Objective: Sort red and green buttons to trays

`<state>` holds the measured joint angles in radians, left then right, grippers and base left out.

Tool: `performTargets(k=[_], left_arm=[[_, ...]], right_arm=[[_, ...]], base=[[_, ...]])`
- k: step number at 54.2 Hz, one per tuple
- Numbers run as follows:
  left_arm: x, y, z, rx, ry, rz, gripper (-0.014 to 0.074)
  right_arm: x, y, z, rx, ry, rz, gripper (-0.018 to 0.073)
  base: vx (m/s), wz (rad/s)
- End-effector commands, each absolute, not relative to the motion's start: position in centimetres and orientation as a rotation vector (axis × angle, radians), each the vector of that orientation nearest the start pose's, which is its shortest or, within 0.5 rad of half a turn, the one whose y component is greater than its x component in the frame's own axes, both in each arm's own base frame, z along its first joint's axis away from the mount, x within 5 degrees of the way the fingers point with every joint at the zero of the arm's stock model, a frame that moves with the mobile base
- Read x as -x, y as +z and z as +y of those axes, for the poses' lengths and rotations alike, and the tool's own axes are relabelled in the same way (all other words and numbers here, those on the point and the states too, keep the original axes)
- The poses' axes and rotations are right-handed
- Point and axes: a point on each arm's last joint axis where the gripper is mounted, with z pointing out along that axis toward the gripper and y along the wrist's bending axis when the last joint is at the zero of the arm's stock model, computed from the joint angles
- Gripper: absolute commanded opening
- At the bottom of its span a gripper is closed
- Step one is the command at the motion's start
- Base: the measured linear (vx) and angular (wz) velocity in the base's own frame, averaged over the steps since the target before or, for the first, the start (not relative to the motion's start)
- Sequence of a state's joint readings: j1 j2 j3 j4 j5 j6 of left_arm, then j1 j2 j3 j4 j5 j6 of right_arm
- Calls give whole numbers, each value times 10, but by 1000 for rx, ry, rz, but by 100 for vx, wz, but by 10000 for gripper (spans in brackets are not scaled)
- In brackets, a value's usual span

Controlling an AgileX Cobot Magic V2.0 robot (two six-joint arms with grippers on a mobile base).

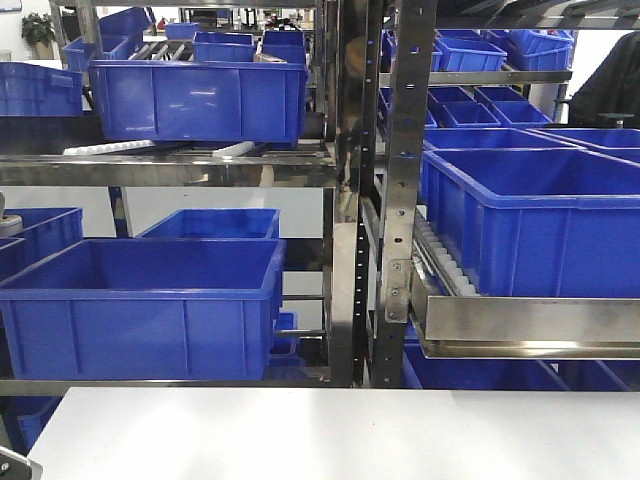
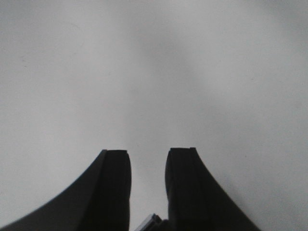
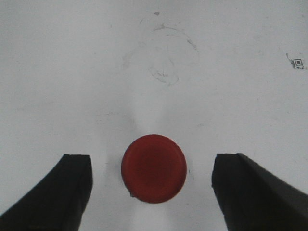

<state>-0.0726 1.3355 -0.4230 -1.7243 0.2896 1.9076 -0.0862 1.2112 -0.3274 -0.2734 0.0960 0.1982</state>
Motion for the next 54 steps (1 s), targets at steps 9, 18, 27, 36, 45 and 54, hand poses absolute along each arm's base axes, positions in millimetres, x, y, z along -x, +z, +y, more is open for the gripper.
performTargets(k=[9, 18, 27, 36, 45, 54], left_arm=[[-221, 189, -45, -360, -344, 2232, 0], [-221, 189, -45, -362, -349, 2230, 0], [-221, 189, -45, -363, -352, 2229, 0], [-221, 189, -45, -362, -351, 2229, 0], [-221, 189, -45, -362, -351, 2229, 0], [-221, 189, -45, -365, -350, 2229, 0]], right_arm=[[-202, 168, -19, 1, -80, 2372, 577], [-209, 159, -29, -67, -76, 2366, 577], [-212, 152, -37, -143, -73, 2362, 577], [-213, 147, -33, -143, -52, 2380, 577], [-219, 143, -26, -97, -21, 2356, 574], [-221, 133, -26, -109, -12, 2392, 556]], base=[[0, 0], [0, 0], [0, 0], [0, 0], [0, 0], [0, 0]])
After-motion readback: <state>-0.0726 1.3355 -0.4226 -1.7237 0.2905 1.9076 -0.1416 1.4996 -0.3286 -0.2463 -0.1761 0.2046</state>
